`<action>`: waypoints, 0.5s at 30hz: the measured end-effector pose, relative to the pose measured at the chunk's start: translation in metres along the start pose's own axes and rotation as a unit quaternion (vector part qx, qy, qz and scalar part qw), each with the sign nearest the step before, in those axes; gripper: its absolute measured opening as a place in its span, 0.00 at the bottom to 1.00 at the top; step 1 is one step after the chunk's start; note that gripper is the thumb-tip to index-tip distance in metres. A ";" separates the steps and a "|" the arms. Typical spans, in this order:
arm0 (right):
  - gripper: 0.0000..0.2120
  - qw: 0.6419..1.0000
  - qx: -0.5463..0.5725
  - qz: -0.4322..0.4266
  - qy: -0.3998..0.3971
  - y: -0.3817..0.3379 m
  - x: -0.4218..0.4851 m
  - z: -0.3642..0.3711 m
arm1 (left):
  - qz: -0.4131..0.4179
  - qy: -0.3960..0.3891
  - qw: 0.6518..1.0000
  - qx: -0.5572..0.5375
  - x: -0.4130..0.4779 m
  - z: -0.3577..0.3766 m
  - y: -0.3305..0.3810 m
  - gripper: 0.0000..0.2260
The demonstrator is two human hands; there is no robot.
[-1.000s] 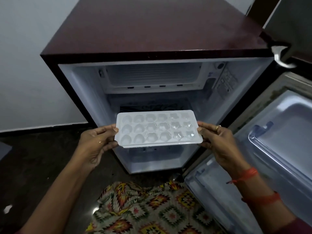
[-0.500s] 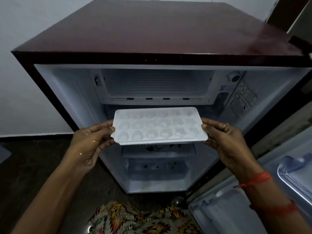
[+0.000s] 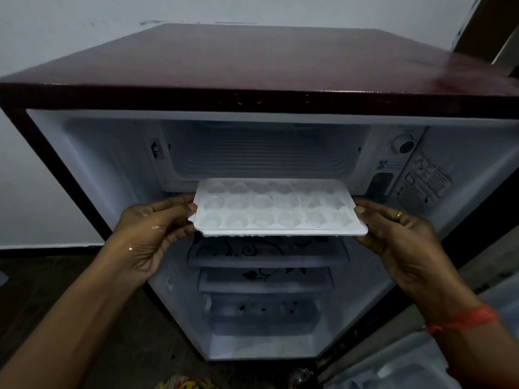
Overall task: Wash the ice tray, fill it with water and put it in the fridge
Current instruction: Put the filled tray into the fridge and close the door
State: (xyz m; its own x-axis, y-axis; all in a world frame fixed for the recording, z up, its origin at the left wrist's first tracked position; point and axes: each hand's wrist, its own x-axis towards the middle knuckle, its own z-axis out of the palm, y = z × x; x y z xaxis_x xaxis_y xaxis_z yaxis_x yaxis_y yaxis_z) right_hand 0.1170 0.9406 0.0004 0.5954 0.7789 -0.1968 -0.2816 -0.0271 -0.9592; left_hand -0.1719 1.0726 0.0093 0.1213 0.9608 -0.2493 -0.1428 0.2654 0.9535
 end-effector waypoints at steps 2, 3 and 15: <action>0.05 1.000 0.016 -0.004 0.000 -0.003 0.002 0.004 | 0.001 -0.003 1.000 -0.005 0.005 -0.001 0.002 0.08; 0.05 1.000 0.020 -0.012 0.003 -0.003 0.006 0.005 | 0.006 -0.006 1.000 -0.010 0.010 -0.001 0.002 0.09; 0.04 0.993 0.108 -0.039 0.039 -0.006 0.052 0.029 | 0.002 -0.038 0.996 -0.081 0.064 0.014 0.000 0.20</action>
State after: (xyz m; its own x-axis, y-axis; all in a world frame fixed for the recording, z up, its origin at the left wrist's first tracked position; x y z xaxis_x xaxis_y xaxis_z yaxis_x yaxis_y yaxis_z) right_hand 0.1278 0.9991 0.0023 0.6755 0.7224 -0.1476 -0.3827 0.1723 -0.9077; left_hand -0.1507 1.1334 -0.0045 0.1939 0.9546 -0.2260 -0.3001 0.2770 0.9128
